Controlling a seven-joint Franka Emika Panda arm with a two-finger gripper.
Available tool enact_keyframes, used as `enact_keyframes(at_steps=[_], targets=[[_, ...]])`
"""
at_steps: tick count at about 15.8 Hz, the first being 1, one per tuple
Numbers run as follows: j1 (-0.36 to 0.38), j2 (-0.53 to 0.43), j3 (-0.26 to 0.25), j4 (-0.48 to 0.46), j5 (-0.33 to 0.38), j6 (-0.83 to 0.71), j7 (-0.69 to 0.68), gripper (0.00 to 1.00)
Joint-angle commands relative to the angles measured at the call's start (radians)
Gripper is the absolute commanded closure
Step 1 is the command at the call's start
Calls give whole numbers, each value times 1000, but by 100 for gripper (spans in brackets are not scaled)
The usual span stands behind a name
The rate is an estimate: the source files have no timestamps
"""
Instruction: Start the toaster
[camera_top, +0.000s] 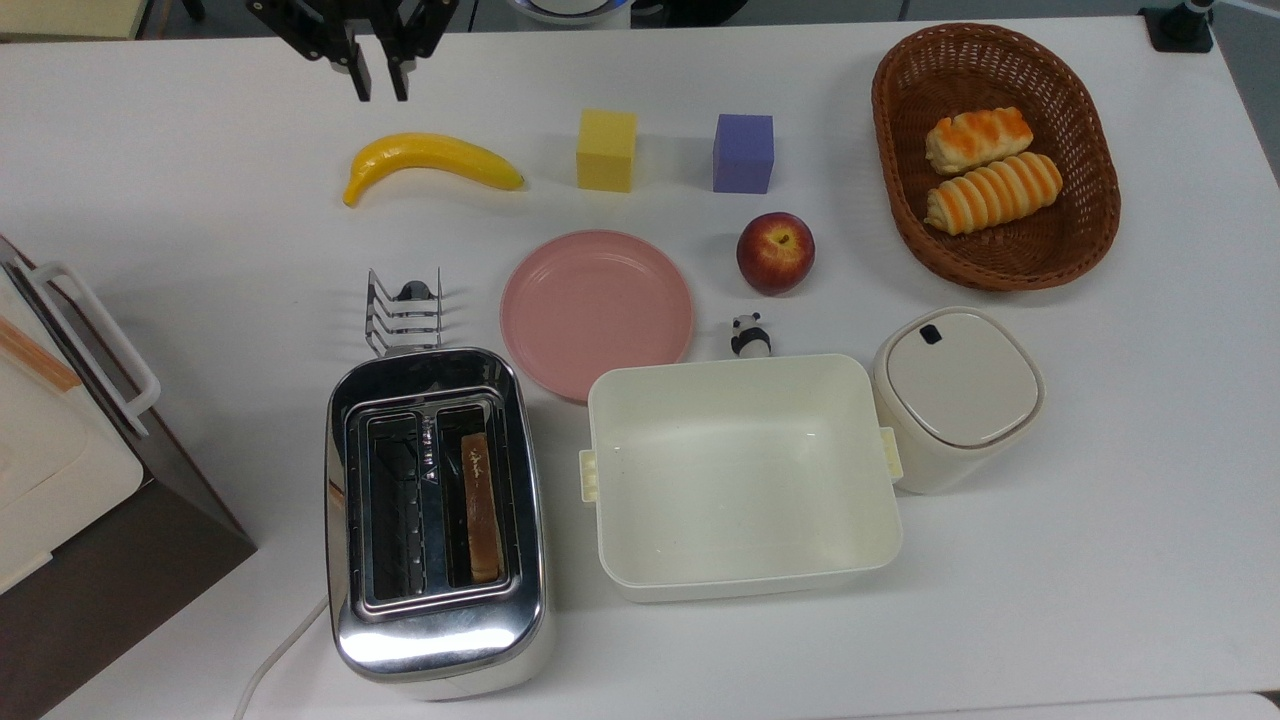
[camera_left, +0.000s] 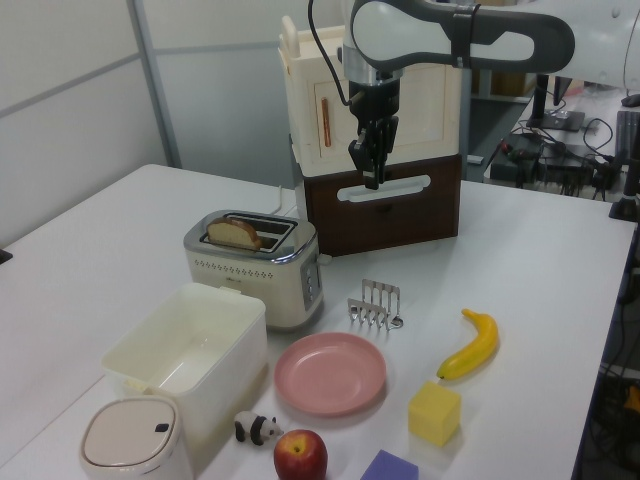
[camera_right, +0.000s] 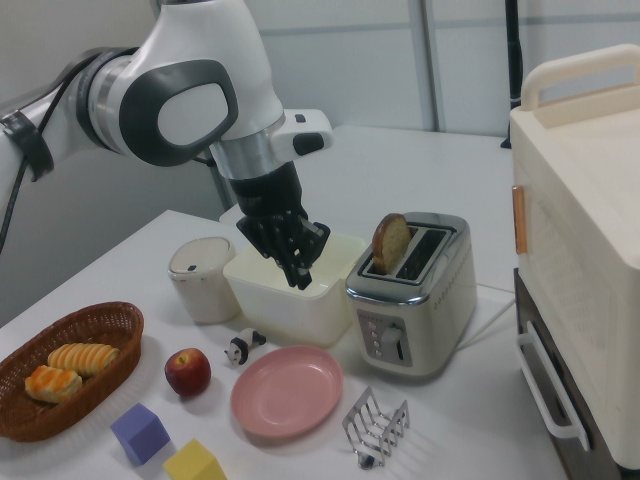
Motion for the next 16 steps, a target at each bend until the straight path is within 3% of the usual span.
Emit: enact_keyframes(at_steps=[1, 6, 10, 16], targets=[[3, -13, -6, -10, 23, -7, -22, 100], [3, -9, -4, -23, 28, 88, -6, 100], [6, 46, 0, -27, 25, 216, 92, 100], [9, 128, 2, -27, 0, 298, 94, 100]])
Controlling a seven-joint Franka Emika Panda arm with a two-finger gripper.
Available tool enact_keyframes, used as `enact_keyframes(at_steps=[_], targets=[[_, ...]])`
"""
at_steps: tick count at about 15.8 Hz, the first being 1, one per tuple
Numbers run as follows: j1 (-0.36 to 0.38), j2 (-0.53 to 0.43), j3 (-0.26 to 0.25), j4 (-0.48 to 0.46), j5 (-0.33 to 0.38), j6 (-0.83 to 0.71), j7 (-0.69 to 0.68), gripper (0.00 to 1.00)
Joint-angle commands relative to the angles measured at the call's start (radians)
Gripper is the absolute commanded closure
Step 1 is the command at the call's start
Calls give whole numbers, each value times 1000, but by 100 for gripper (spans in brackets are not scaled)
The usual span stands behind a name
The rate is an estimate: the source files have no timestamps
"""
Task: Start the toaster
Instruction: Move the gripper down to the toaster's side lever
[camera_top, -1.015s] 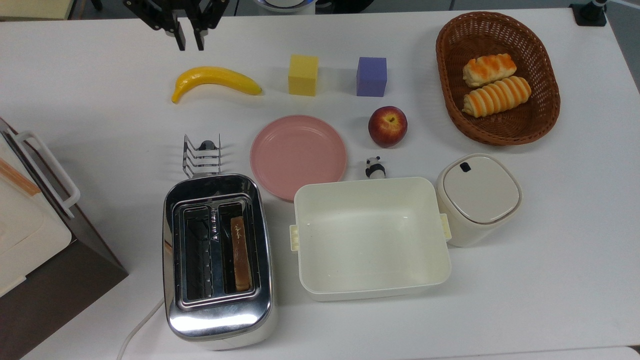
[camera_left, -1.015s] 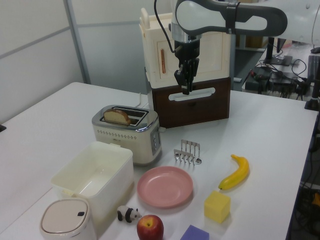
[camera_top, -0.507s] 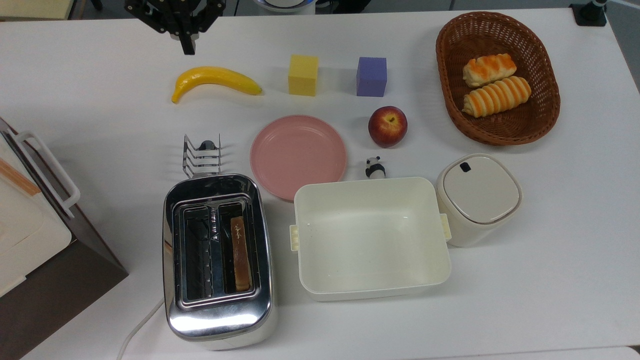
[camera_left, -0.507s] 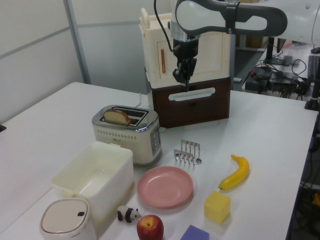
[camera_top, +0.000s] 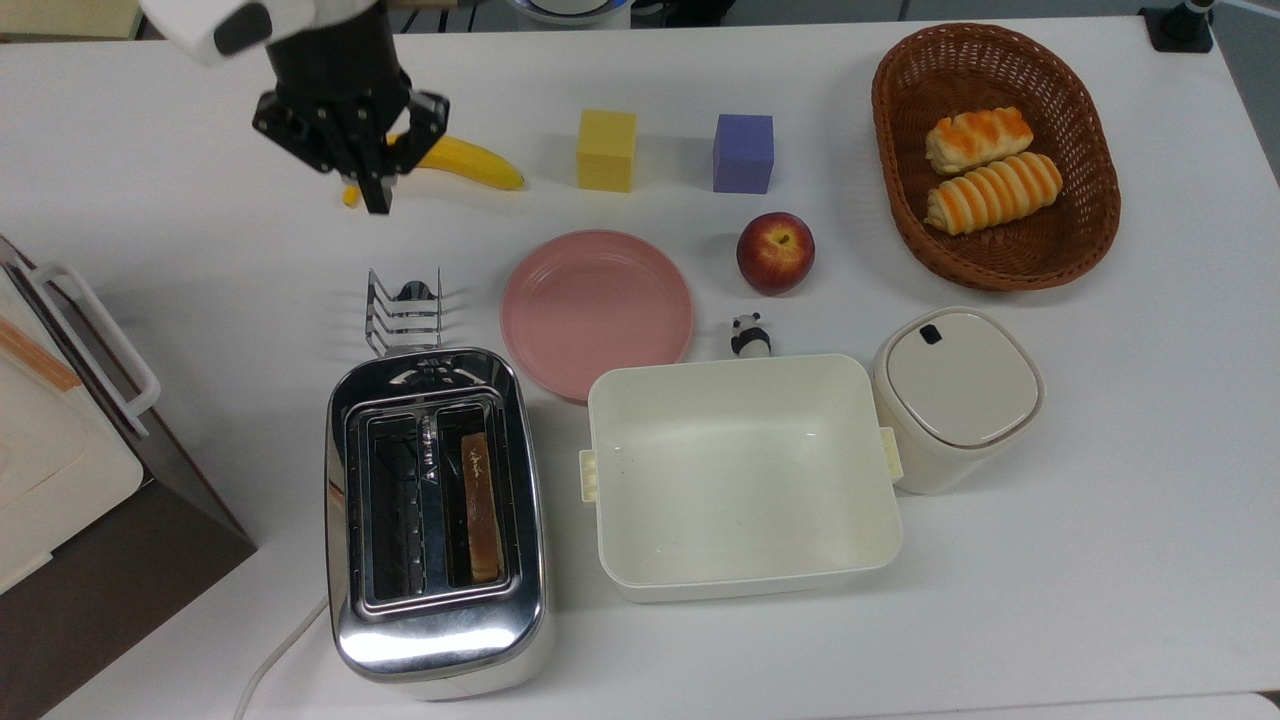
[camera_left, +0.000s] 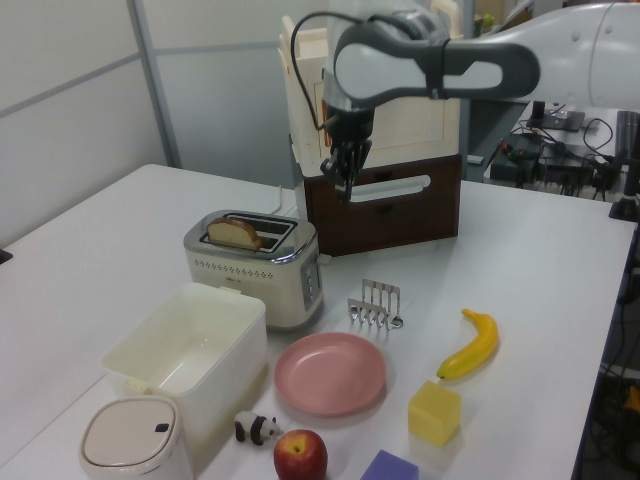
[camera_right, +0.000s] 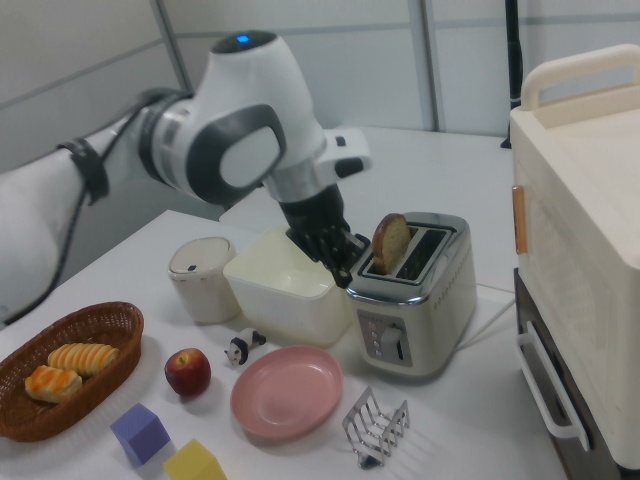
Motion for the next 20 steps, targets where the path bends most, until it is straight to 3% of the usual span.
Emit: enact_keyframes(at_steps=[1, 4, 20], targets=[[8, 39, 0, -13, -12, 78, 22, 100], [10, 76, 0, -13, -56, 105, 25, 100], [20, 169, 0, -36, -142, 167, 25, 100]])
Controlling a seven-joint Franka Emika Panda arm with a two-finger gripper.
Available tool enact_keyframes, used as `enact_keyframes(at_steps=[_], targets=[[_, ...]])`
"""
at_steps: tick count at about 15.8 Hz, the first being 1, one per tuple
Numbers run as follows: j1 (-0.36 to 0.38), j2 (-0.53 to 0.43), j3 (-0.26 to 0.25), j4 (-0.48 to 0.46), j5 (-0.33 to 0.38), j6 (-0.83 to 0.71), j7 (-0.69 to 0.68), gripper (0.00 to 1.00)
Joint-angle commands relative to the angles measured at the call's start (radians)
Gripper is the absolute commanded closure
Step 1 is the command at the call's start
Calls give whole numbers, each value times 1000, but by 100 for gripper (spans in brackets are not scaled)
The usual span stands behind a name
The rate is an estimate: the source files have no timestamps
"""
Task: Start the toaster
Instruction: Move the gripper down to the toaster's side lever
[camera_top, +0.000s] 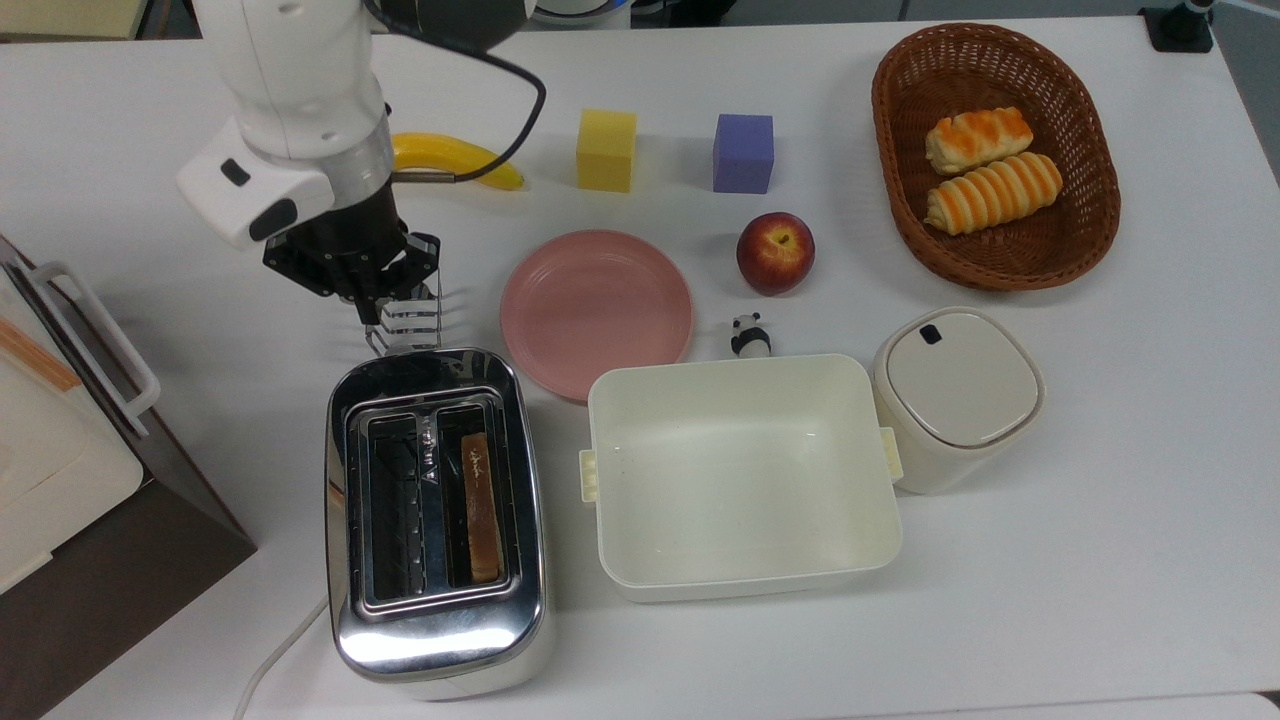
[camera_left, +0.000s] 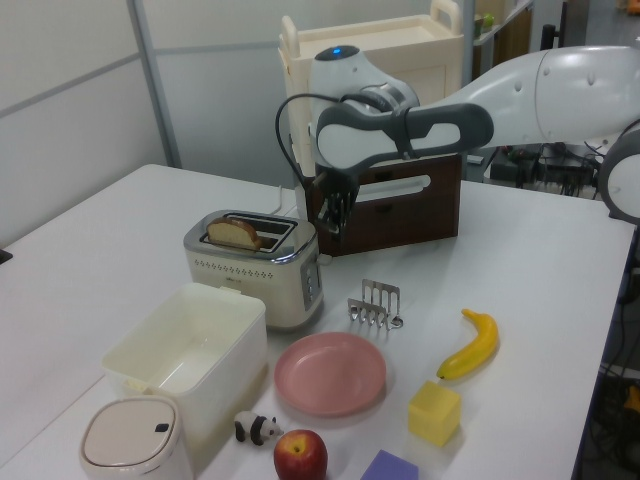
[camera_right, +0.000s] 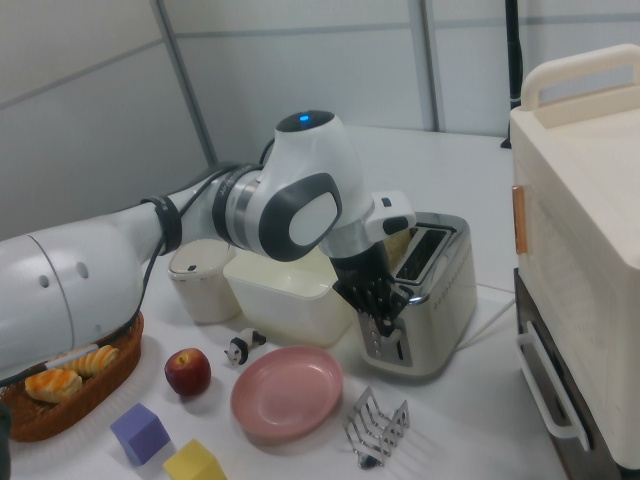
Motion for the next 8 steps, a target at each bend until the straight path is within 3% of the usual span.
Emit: enact_keyframes(at_steps=[1, 8], targets=[[19, 7, -1, -23, -26, 31, 23, 100], [21, 21, -1, -25, -29, 60, 21, 100]])
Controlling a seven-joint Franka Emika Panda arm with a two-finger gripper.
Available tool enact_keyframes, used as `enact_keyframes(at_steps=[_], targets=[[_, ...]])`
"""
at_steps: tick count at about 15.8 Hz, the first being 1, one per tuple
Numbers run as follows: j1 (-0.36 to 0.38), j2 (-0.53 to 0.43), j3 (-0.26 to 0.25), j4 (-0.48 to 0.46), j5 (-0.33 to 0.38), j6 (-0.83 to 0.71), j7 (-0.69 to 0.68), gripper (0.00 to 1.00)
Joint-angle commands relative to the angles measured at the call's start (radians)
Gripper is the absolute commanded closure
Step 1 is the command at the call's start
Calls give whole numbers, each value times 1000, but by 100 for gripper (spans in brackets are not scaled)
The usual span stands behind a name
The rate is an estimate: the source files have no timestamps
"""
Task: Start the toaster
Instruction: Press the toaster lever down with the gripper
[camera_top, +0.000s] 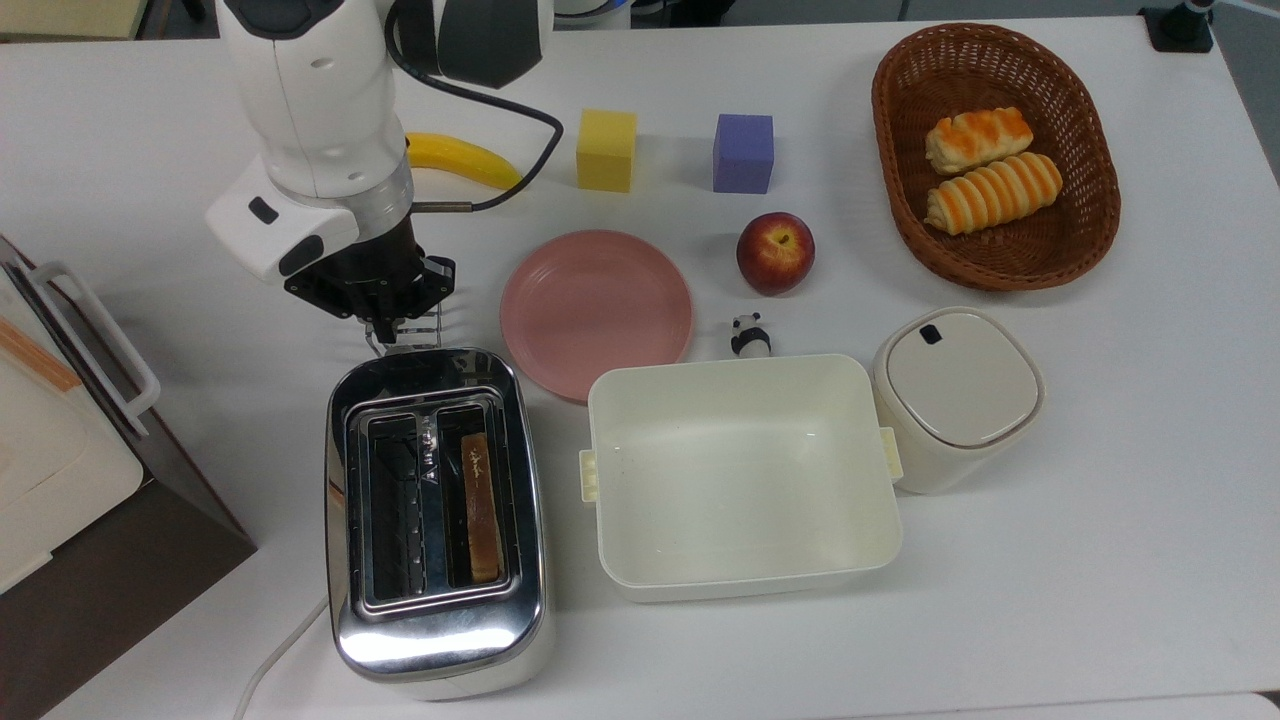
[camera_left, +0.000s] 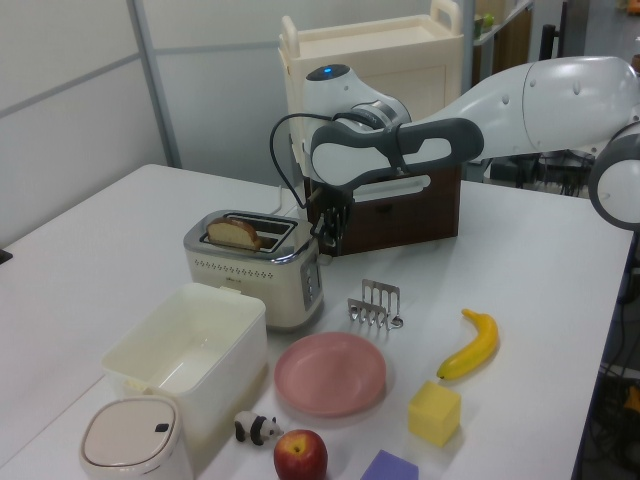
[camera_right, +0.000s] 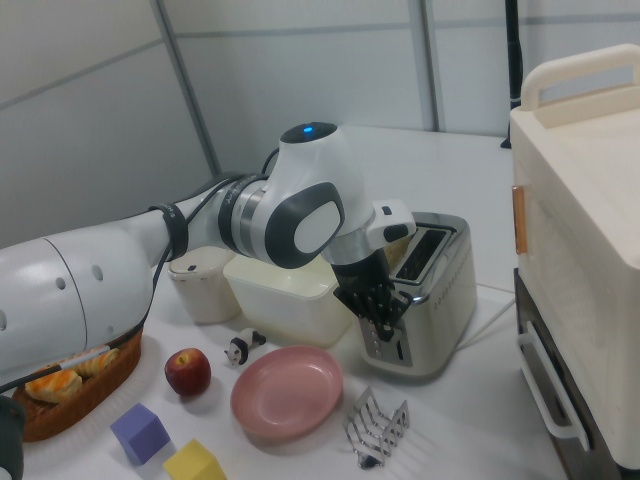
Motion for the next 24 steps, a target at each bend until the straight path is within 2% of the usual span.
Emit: enact_keyframes(at_steps=[1, 19, 24], targets=[[8, -4, -5, -23, -17, 38, 21, 100], [22, 21, -3, -43, -29, 93, 12, 100], [22, 56, -3, -43, -51, 96, 12, 100]])
